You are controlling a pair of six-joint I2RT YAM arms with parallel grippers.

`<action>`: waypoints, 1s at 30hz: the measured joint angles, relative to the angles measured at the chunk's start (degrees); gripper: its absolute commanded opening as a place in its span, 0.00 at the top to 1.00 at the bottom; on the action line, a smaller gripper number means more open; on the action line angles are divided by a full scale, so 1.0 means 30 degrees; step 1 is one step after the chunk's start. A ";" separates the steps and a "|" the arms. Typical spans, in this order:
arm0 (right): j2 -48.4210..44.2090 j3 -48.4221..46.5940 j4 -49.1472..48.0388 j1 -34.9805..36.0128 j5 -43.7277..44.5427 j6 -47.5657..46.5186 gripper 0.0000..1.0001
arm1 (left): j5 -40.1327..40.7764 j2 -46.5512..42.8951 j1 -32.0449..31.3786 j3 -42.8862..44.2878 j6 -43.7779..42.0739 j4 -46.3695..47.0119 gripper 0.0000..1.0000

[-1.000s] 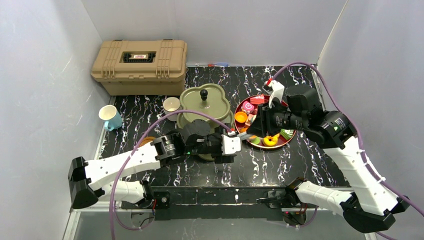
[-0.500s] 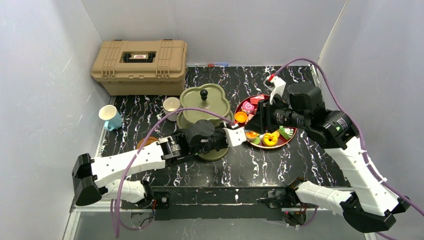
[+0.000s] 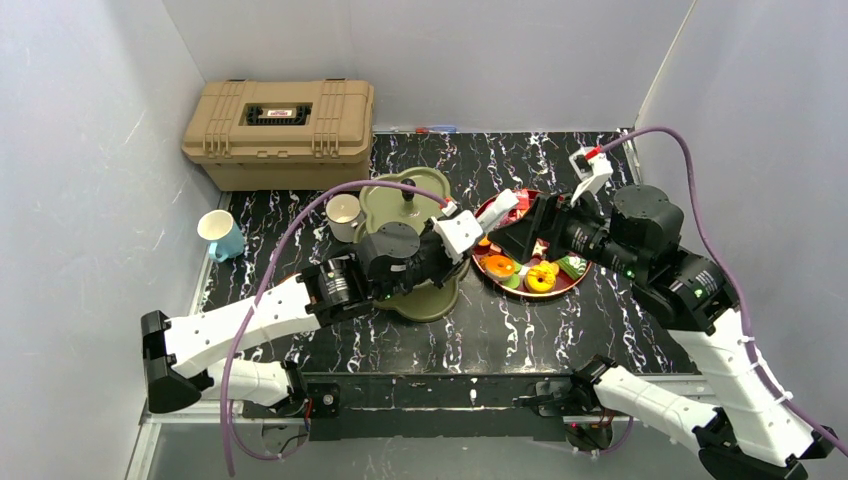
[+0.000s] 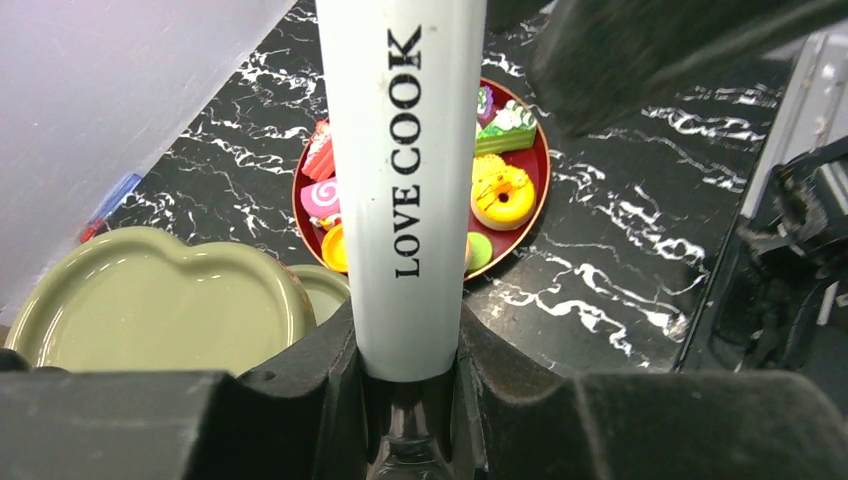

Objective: Serve the afternoon tea
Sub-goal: Pick up the clamp from the tray.

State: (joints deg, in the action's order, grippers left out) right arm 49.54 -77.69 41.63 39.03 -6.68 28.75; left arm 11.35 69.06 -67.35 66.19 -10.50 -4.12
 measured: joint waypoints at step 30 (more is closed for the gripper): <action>0.2375 0.1843 -0.5974 0.0000 -0.3002 0.1719 0.35 | -0.0087 0.0342 0.0648 0.0998 0.1661 -0.1377 0.96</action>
State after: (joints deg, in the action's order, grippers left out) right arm 56.66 -72.16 23.70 39.03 -15.68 33.91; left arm 11.09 70.08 -65.41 69.19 -5.52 -8.25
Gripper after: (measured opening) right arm 0.796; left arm 0.243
